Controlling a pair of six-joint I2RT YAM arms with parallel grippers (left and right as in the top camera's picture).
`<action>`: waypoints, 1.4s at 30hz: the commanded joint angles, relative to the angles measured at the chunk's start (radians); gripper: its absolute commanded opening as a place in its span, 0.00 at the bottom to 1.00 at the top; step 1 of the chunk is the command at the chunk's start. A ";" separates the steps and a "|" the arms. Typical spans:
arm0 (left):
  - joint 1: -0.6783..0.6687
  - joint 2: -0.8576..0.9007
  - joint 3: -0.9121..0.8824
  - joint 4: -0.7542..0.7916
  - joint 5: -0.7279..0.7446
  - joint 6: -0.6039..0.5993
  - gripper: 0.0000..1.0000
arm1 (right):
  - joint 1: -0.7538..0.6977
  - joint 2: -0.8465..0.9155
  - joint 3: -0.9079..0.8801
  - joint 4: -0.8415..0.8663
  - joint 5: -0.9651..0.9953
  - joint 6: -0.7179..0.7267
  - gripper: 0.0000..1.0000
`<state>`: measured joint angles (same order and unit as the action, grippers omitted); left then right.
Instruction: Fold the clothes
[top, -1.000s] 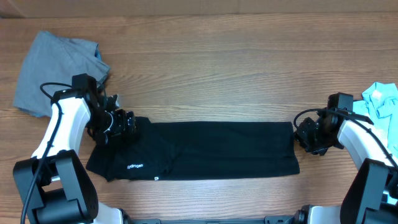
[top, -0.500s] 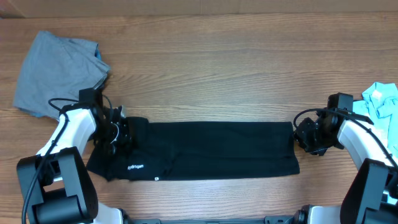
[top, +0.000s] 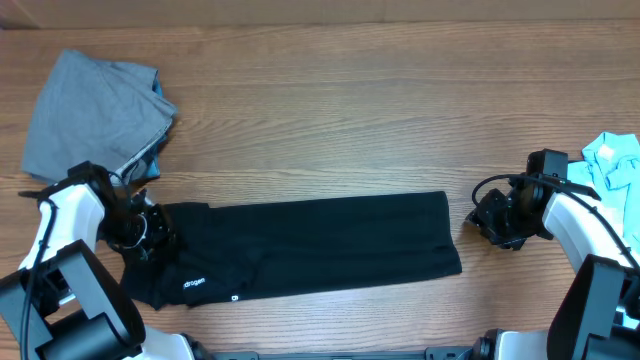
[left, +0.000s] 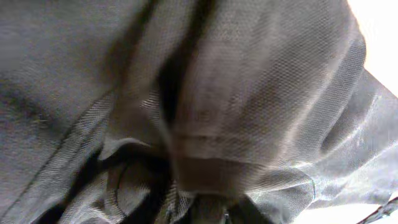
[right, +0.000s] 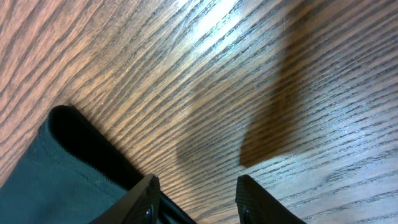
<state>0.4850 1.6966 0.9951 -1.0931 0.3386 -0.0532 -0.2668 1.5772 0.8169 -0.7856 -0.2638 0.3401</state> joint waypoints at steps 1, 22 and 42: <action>0.008 -0.045 0.023 0.007 0.010 0.006 0.30 | -0.004 -0.009 -0.002 0.007 -0.010 0.001 0.44; -0.014 -0.077 -0.023 0.093 -0.047 -0.037 0.24 | -0.003 -0.009 -0.003 0.074 -0.090 -0.056 0.47; -0.015 -0.074 -0.024 0.185 -0.057 -0.037 0.04 | 0.121 0.001 -0.173 0.364 -0.266 -0.181 0.47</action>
<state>0.4774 1.6211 0.9733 -0.9108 0.2832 -0.0837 -0.1905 1.5772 0.6811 -0.4477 -0.4870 0.1959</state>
